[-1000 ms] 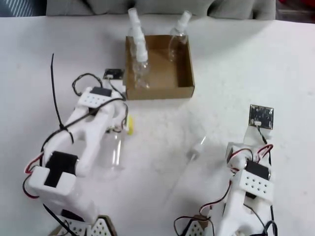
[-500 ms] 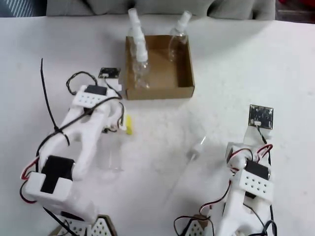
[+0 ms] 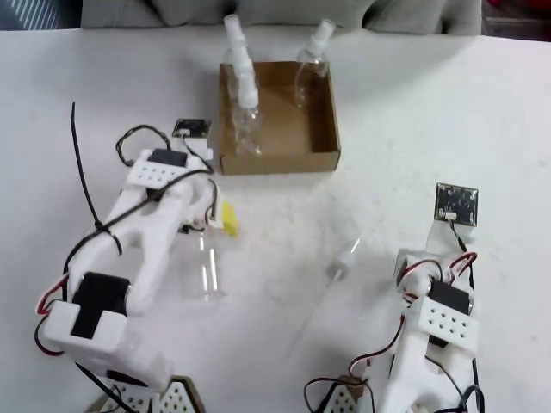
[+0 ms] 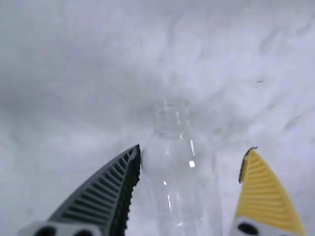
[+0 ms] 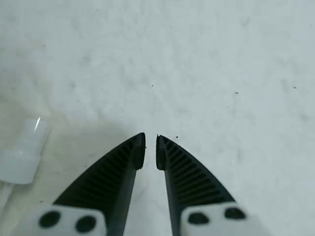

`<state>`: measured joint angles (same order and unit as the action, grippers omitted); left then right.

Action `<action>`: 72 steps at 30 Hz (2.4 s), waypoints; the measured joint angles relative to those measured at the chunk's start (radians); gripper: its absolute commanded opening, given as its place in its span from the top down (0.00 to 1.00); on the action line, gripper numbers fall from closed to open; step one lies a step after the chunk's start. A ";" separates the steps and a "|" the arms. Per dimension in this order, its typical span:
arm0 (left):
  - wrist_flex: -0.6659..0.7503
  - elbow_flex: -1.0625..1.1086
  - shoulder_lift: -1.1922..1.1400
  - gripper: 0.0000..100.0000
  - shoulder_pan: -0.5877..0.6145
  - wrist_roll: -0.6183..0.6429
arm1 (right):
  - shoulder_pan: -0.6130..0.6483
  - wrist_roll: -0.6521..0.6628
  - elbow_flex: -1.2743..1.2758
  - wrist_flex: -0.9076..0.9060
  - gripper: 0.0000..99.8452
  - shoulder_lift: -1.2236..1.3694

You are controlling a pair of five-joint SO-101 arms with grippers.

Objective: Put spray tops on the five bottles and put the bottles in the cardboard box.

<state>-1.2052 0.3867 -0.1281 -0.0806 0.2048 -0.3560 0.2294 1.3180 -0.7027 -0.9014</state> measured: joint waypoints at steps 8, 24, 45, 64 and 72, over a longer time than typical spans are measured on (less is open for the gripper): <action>0.026 0.121 0.043 0.68 0.000 0.066 | 0.000 0.000 0.000 0.000 0.98 0.000; 0.104 0.173 0.158 0.68 -0.077 0.155 | 0.000 0.000 0.000 0.000 0.98 0.000; -0.094 -0.028 0.262 0.68 0.054 0.069 | 0.009 0.000 0.000 0.000 0.98 0.000; 0.184 0.391 0.419 0.68 0.571 0.040 | 0.446 -0.063 -0.299 -0.354 0.98 0.002; 0.198 0.393 0.420 0.68 0.583 0.040 | 0.772 -0.092 -0.465 -0.388 0.98 0.002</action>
<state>-1.0073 0.7795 0.2923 0.5025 0.2447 0.4158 0.1373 0.8531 -1.0909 -0.8999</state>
